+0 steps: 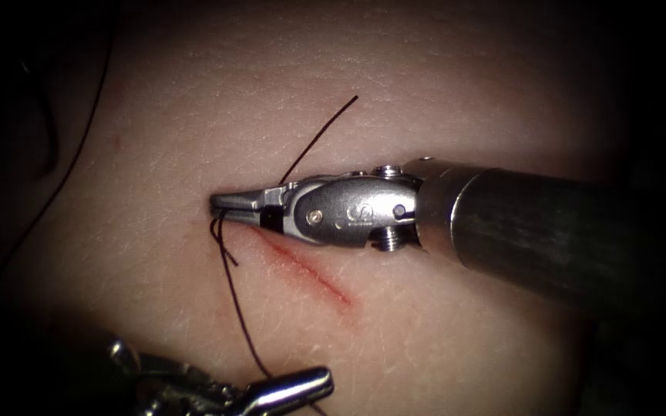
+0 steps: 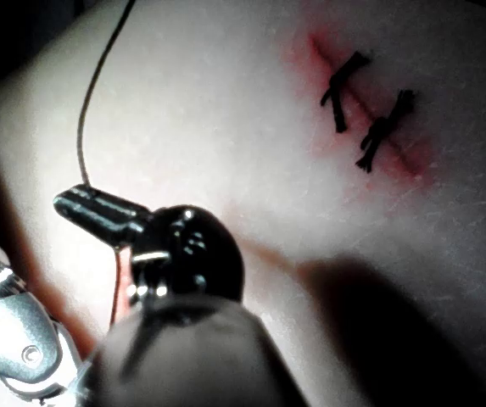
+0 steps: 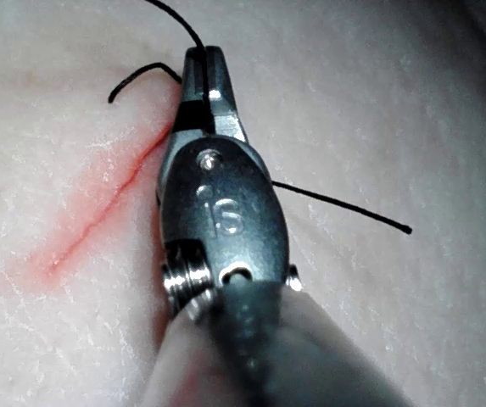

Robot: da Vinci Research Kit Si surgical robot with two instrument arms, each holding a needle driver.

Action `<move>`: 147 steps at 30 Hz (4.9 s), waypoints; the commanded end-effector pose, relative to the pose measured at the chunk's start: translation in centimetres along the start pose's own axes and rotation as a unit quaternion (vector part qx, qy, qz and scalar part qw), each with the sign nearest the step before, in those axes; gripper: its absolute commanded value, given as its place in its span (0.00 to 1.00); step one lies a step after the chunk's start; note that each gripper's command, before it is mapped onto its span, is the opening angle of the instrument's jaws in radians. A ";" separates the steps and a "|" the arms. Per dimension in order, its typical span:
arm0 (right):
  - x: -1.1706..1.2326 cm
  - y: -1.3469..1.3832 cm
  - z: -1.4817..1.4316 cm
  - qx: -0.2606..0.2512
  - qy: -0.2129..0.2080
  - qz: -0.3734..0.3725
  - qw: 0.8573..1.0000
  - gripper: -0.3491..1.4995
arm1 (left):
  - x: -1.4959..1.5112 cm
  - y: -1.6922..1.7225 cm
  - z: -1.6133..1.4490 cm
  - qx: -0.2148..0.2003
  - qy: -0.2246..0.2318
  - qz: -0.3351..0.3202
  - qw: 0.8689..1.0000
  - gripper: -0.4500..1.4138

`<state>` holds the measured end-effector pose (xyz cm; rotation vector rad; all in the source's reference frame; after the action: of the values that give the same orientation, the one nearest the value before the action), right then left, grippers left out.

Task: Wound Closure

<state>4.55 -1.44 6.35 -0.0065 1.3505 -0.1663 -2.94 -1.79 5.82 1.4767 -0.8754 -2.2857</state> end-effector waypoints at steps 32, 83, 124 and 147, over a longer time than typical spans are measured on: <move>0.73 -0.22 -0.40 -0.029 0.045 0.143 0.988 0.97 | -0.98 0.01 -1.67 -0.027 -0.141 -0.008 0.990 0.00; 0.10 0.14 0.08 -0.058 0.150 0.175 0.971 0.00 | -1.65 0.25 -0.62 -0.094 -0.068 0.007 0.993 0.00; 0.18 0.03 0.48 -0.057 0.078 0.185 0.978 0.77 | -1.26 -0.54 -0.48 -0.091 0.134 0.061 0.985 0.00; 0.12 -0.19 0.50 0.034 0.113 0.192 0.974 0.67 | -1.89 -0.84 -0.12 -0.093 0.171 0.011 0.981 0.00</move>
<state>4.96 -1.62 6.31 0.3464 1.5449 0.1187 -1.90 -0.11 6.60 1.6979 -0.5514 -1.9518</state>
